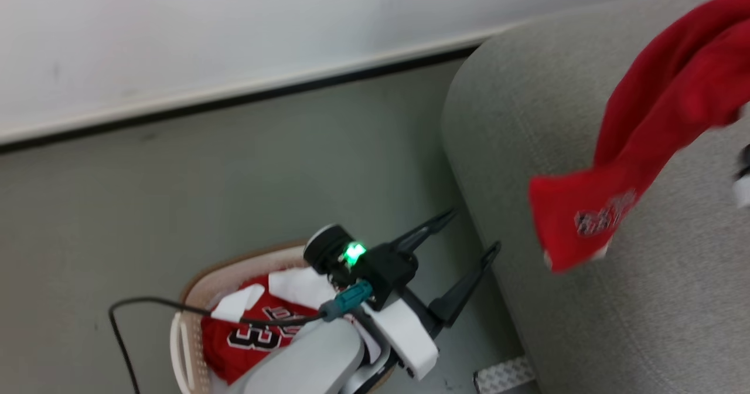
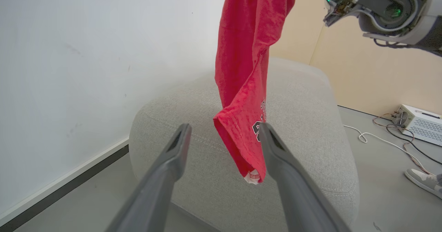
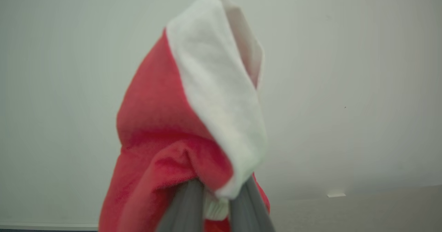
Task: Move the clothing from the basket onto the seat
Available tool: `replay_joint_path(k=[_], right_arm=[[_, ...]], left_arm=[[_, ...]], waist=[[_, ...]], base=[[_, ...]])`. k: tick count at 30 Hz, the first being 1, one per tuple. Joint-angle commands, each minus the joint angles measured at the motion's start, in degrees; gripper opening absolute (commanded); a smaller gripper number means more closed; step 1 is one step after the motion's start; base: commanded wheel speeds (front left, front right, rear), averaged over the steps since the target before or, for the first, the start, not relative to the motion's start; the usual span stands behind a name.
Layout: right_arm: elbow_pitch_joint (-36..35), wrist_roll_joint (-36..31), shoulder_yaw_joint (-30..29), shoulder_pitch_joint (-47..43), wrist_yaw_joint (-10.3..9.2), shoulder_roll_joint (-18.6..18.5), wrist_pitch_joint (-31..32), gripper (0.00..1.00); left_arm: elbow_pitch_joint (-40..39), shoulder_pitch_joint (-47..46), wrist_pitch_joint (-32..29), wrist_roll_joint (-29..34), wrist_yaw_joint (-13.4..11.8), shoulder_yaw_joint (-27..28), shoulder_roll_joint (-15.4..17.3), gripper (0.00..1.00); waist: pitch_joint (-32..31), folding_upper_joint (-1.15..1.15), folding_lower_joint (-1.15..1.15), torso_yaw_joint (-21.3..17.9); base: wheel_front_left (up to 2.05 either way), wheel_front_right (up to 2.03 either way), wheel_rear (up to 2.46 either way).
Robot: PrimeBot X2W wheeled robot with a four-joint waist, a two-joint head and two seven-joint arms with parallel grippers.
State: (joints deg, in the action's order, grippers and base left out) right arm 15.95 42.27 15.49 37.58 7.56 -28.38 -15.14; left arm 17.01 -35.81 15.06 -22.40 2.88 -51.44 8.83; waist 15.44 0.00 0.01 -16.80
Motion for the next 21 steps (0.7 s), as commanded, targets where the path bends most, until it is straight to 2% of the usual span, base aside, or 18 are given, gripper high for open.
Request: replay_joint_path(k=[1, 6, 8, 13, 17, 21], right_arm=[[0.69, -0.49, -1.32, 2.01, -0.14, -0.78, -0.01, 0.00], [8.25, -3.77, -11.81, 12.06, -0.14, -3.71, 0.00, 0.00], [11.71, -6.39, -16.09, 16.68, -0.14, -5.34, 0.00, 0.00], [20.37, -15.08, -25.44, 24.45, -0.14, -6.70, 0.01, 0.00], [28.83, -21.93, -30.33, 26.52, -0.14, -5.82, 0.00, 0.00], [36.07, -27.13, -34.99, 23.82, -0.14, -2.70, 0.00, 0.02]], left_arm=[[0.12, -1.19, -0.08, 0.68, 0.12, 0.01, -0.02, 1.00], [-0.40, -6.65, -0.13, 2.06, 1.05, 0.23, -0.73, 1.00], [-0.47, -8.48, -0.10, 2.67, 1.32, 0.23, -0.87, 1.00], [-0.28, -11.74, 0.02, 3.32, 1.61, 0.64, -1.45, 1.00], [0.41, -12.72, 0.07, 3.80, 1.73, 0.93, -1.82, 1.00], [1.07, -12.12, 0.12, 3.66, 1.61, 1.75, -1.98, 1.00]], waist=[[5.83, 0.00, -0.01, 2.22], [14.16, 0.00, -0.01, 5.76], [17.16, 0.00, -0.01, 7.10], [22.60, 0.00, -0.01, 9.78], [24.73, 0.00, -0.01, 11.14], [25.01, 0.00, -0.01, 11.67]], base=[[0.00, 0.00, 0.00], [0.00, 0.00, 0.00], [0.00, 0.00, 0.00], [0.00, 0.00, 0.00], [0.00, 0.00, 0.00], [0.00, 0.00, 0.00]])
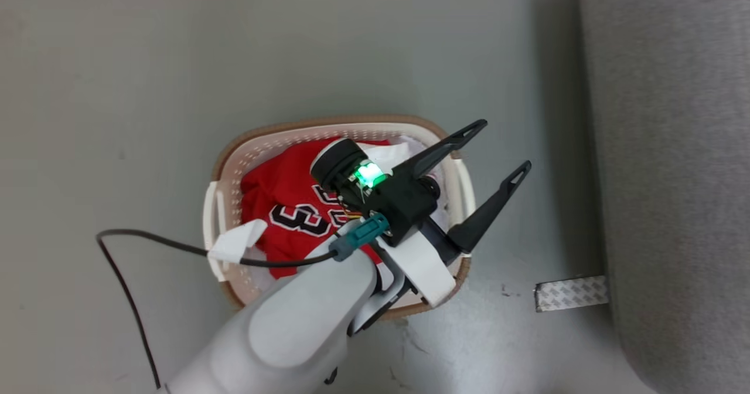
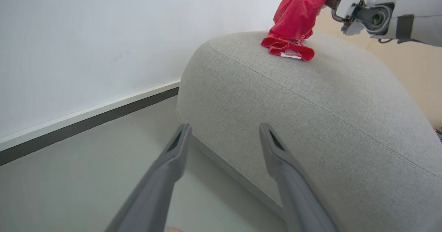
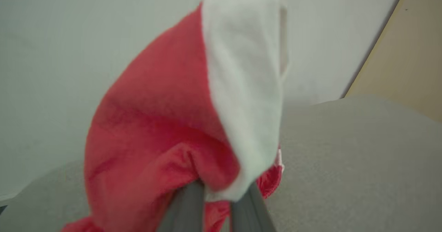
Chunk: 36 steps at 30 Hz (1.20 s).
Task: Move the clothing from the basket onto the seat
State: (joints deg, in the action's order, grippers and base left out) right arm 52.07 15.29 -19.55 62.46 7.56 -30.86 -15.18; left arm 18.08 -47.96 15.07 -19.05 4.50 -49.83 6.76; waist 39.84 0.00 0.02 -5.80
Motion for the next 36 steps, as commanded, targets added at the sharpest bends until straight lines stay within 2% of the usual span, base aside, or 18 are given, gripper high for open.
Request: replay_joint_path(k=[1, 2, 6, 10, 23, 29, 36], right_arm=[[1.34, -1.19, -0.95, -1.95, -0.14, 0.91, 0.05, 0.33], [1.98, -2.24, -1.74, -2.65, -0.14, 1.87, 0.03, 1.00], [0.08, -4.30, -4.00, -6.45, -0.14, 7.15, 0.04, 1.00], [-5.69, -4.19, -3.88, -12.66, -0.14, 11.08, 0.04, 1.00], [-26.69, -6.26, 2.21, -37.87, -0.14, 21.48, 0.04, 1.00], [-29.48, -7.91, 5.64, -45.94, -0.14, 24.32, 0.04, 1.00], [-31.78, -9.35, 7.96, -50.54, -0.14, 25.46, 0.04, 1.00]], left_arm=[[0.05, 0.45, 0.11, 0.25, -0.03, 0.44, 0.21, 1.00], [0.10, 0.92, 0.12, 0.30, -0.14, 0.74, 0.44, 1.00], [0.16, 2.83, 0.08, 0.25, -0.53, 2.28, 1.44, 1.00], [0.07, 5.52, 0.09, -0.22, -1.00, 4.02, 2.31, 1.00], [-0.42, 19.79, 0.09, -1.94, -1.94, 12.63, 2.23, 1.00], [-0.21, 26.72, 0.10, -1.13, -1.67, 16.71, 1.61, 1.00], [-0.68, 32.32, 0.09, 0.81, -1.75, 20.45, 1.02, 1.00]], waist=[[0.39, 0.00, -0.02, 0.65], [0.06, 0.00, -0.02, 0.56], [-1.72, 0.00, -0.02, -0.18], [-4.68, 0.00, -0.02, -0.79], [-20.27, 0.00, -0.02, 0.70], [-27.34, 0.00, -0.02, 2.70], [-32.55, 0.00, -0.02, 4.67]], base=[[0.00, 0.00, 0.00], [0.00, 0.00, 0.00], [0.00, 0.00, 0.00], [0.00, 0.00, 0.00], [0.00, 0.00, 0.00], [0.00, 0.00, 0.00], [0.00, 0.00, 0.00]])
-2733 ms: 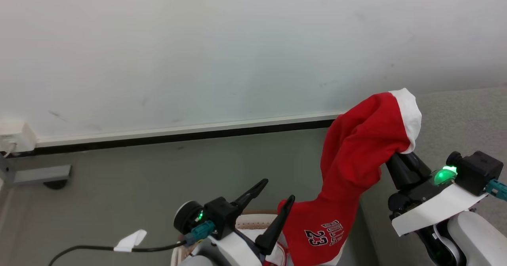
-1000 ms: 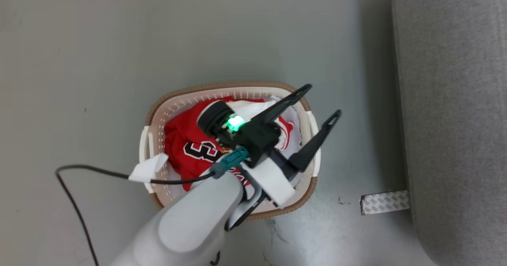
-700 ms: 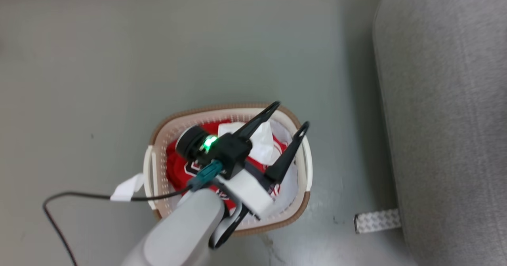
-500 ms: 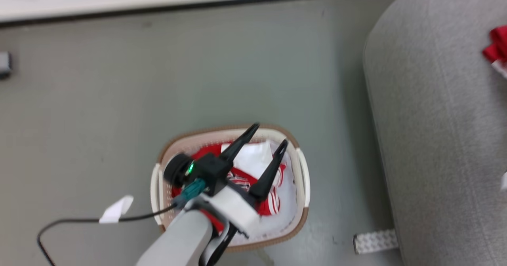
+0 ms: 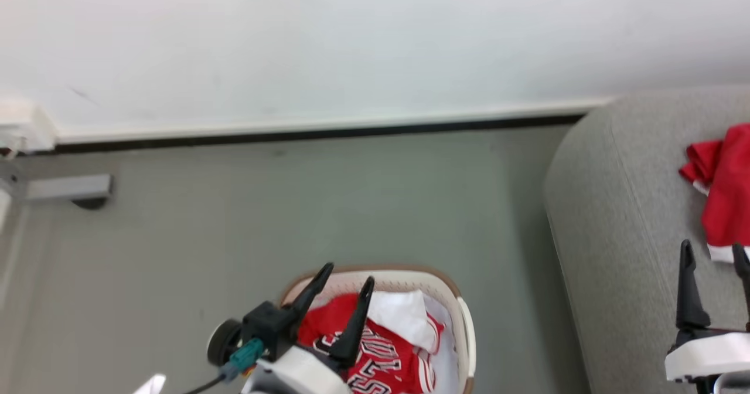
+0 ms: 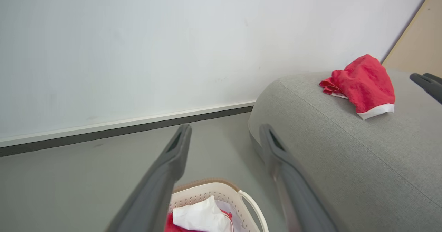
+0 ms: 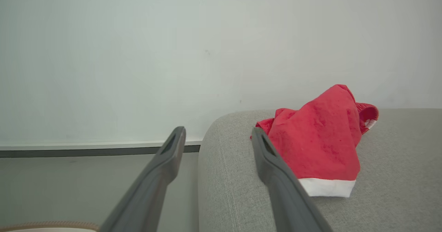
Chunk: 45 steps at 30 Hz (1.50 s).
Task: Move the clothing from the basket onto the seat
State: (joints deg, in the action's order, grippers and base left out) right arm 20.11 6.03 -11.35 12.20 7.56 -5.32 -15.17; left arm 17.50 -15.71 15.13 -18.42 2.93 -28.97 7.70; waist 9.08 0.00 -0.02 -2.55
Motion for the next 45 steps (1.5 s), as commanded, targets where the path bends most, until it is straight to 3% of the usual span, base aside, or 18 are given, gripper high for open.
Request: replay_joint_path(k=[1, 9, 29, 38, 45], right_arm=[[-0.37, -0.37, 0.06, -0.97, -0.14, 0.07, 0.03, 1.00], [-3.47, -2.64, 3.01, -7.51, -0.14, 1.00, 0.04, 1.00], [-4.42, -1.54, 9.88, -11.05, -0.14, 2.41, 0.03, 1.00], [-5.18, -1.55, 10.45, -8.13, -0.14, 2.36, 0.03, 1.00], [-6.20, -1.85, 10.47, -3.67, -0.14, 2.37, 0.03, 1.00]], left_arm=[[-0.17, 0.95, 0.03, 0.56, -0.21, 0.30, -0.08, 1.00], [-1.52, 8.30, 0.03, 4.18, -0.40, 6.50, -0.98, 1.00], [-5.88, 16.03, 0.03, 10.14, 1.06, 19.73, -4.16, 1.00], [-5.02, 11.64, 0.03, 12.11, 2.02, 19.83, -4.60, 1.00], [4.33, 2.89, 0.03, 13.97, 2.76, 16.27, -4.64, 1.00]], waist=[[-2.50, 0.00, 0.02, 1.74], [-8.12, 0.00, 0.02, 3.99], [-9.50, 0.00, 0.02, 4.35], [-3.41, 0.00, 0.02, 2.19], [4.62, 0.00, 0.02, -1.64]], base=[[0.00, 0.00, 0.00], [0.00, 0.00, 0.00], [0.00, 0.00, 0.00], [0.00, 0.00, 0.00], [0.00, 0.00, 0.00]])
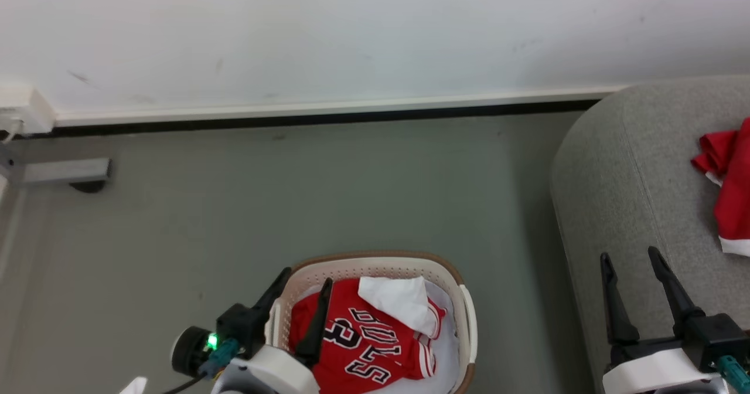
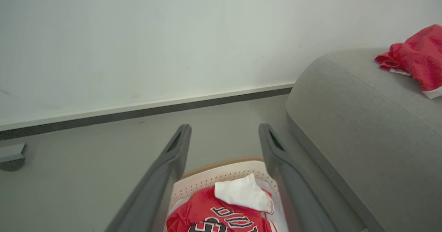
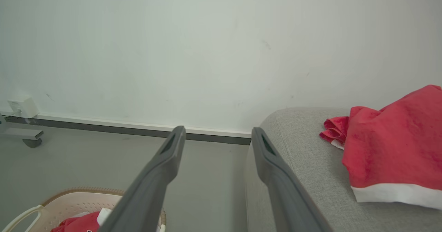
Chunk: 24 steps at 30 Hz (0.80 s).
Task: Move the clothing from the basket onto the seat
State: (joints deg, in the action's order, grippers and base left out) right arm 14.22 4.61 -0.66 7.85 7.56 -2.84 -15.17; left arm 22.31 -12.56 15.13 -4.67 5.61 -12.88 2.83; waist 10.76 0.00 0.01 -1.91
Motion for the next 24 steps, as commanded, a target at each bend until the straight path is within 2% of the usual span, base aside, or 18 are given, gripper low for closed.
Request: replay_joint_path(k=[1, 8, 14, 18, 24], right_arm=[[-0.51, -0.30, -0.04, 1.27, -0.14, -0.12, 0.03, 1.00], [-1.54, 1.10, 1.24, 4.89, -0.14, -0.08, 0.03, 1.00], [-2.88, 2.68, 2.94, 7.40, -0.14, -0.05, 0.03, 1.00], [-4.13, 3.97, 3.62, 9.03, -0.14, -0.07, 0.03, 1.00], [-5.43, 5.14, 4.81, 11.27, -0.14, -0.07, 0.03, 1.00]], left_arm=[[1.97, -1.58, 0.03, 0.63, 0.21, -0.47, 0.21, 1.00], [17.85, -12.41, -0.17, 1.69, 0.68, -4.66, 0.22, 1.00], [31.15, -20.43, -5.89, 5.13, 0.95, -10.00, 0.26, 1.00], [37.53, -25.48, -9.87, 7.78, 1.24, -13.12, 1.08, 1.00], [43.67, -31.98, -12.66, 11.37, 0.88, -16.67, 3.11, 1.00]], waist=[[4.13, 0.00, -0.01, -2.99], [10.92, 0.00, -0.01, -7.58], [15.98, 0.00, -0.01, -10.74], [19.83, 0.00, -0.01, -11.87], [25.63, 0.00, -0.01, -12.40]], base=[[0.00, 0.00, 0.00], [0.00, 0.00, 0.00], [0.00, 0.00, 0.00], [0.00, 0.00, 0.00], [0.00, 0.00, 0.00]])
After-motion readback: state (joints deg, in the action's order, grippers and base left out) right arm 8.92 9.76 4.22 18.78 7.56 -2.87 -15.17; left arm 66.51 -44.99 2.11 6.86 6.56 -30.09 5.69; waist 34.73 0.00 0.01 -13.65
